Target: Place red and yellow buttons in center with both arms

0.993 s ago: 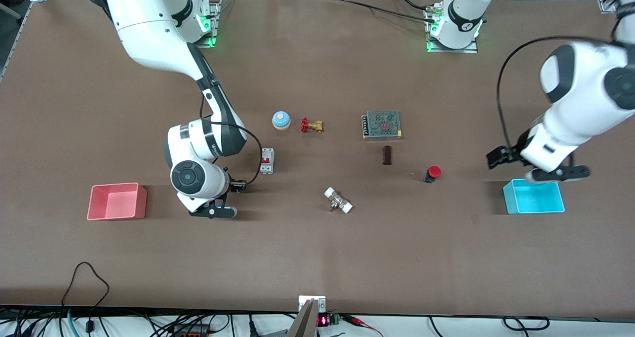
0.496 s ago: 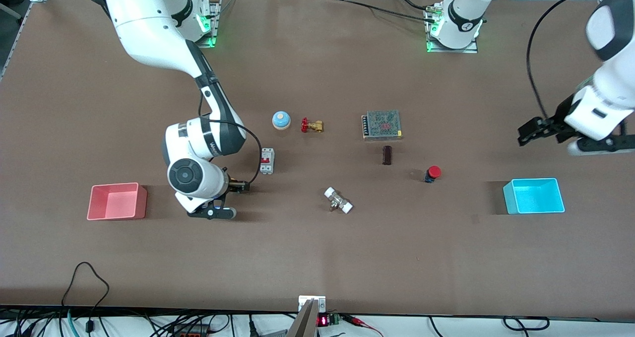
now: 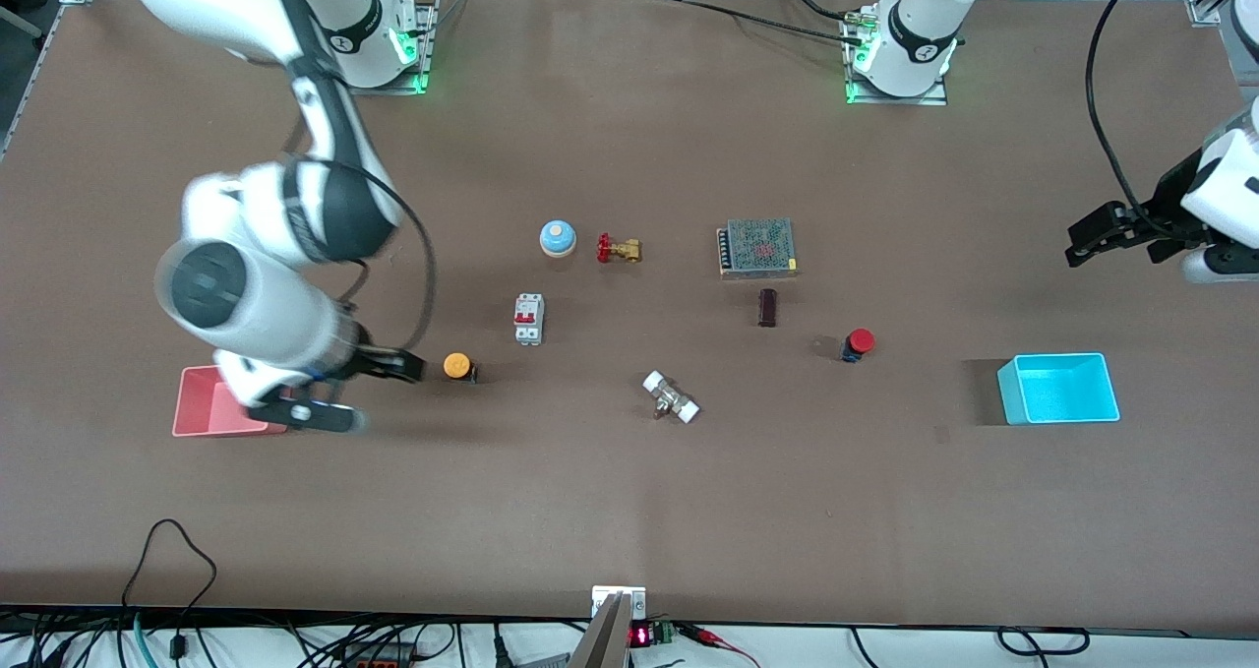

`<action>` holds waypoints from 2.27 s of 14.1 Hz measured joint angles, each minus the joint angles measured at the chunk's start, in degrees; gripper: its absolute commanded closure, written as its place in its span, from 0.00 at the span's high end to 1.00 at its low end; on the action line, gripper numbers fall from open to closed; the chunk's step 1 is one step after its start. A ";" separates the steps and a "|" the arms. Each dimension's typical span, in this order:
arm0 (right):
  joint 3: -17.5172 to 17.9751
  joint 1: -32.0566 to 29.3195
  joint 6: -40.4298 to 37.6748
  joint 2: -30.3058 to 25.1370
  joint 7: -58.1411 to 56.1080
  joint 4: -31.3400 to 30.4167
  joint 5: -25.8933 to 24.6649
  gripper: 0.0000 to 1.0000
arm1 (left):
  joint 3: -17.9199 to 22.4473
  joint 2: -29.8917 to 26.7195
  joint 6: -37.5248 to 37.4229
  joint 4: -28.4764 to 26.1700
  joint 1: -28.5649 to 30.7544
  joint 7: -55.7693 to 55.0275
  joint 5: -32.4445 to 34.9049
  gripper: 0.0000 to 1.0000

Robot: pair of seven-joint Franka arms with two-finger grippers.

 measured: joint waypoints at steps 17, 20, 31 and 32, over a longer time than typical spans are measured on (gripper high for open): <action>4.13 -23.70 -20.74 -19.35 -24.30 -3.40 -2.93 1.00 | -0.44 -2.94 -6.27 3.48 0.43 2.83 0.00 1.00; 4.49 -22.29 -18.56 -22.91 -23.86 -8.54 -6.00 1.00 | -0.43 -2.94 -6.38 3.46 0.49 2.83 0.00 1.00; 4.57 -20.68 -13.10 -29.13 -23.64 -16.75 -6.89 1.00 | -0.41 -2.93 -6.42 3.44 0.54 2.68 0.00 1.00; 4.57 -20.68 -13.10 -29.15 -23.64 -16.75 -6.90 1.00 | -0.40 -2.92 -6.43 3.43 0.55 2.63 0.00 1.00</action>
